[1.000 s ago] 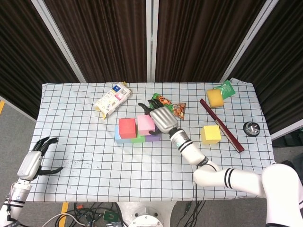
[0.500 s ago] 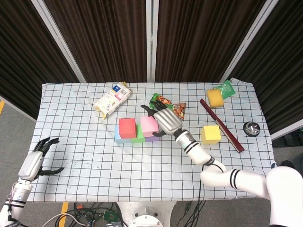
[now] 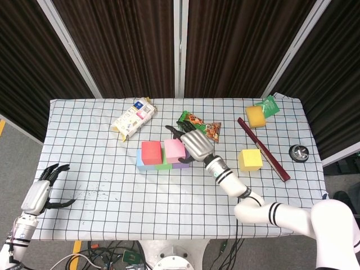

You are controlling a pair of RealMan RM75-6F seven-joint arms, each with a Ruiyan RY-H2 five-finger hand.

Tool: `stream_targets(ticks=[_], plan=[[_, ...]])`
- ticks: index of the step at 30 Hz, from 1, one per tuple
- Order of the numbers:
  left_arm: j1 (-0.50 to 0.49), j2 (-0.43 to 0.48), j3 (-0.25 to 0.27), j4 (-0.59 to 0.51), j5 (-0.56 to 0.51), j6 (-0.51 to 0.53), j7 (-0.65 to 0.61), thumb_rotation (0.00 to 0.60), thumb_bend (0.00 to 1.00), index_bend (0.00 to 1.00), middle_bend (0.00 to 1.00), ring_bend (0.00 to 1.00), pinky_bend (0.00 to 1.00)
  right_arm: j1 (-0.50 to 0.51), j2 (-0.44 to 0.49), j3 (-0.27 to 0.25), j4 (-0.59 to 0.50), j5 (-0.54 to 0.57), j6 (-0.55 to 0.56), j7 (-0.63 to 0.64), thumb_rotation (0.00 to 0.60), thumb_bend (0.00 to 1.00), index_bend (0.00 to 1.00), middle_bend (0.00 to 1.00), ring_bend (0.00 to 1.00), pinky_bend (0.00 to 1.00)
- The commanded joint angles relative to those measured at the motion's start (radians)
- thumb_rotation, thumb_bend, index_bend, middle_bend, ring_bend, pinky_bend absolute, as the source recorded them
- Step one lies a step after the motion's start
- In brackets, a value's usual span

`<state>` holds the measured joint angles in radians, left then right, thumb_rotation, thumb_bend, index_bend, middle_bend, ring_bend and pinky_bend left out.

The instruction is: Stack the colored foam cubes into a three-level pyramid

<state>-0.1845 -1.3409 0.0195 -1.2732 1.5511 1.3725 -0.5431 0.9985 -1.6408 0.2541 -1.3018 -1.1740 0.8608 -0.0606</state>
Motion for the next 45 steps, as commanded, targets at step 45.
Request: stream_targets(ticks=[45], plan=[[-0.001, 0.003, 0.001, 0.018, 0.005, 0.004, -0.05, 0.6, 0.0, 0.11, 0.16, 0.03, 0.01, 0.005, -0.067, 0.039, 0.037, 0.047, -0.026, -0.051, 0.6, 0.18, 0.0, 0.41, 0.0, 0.0]])
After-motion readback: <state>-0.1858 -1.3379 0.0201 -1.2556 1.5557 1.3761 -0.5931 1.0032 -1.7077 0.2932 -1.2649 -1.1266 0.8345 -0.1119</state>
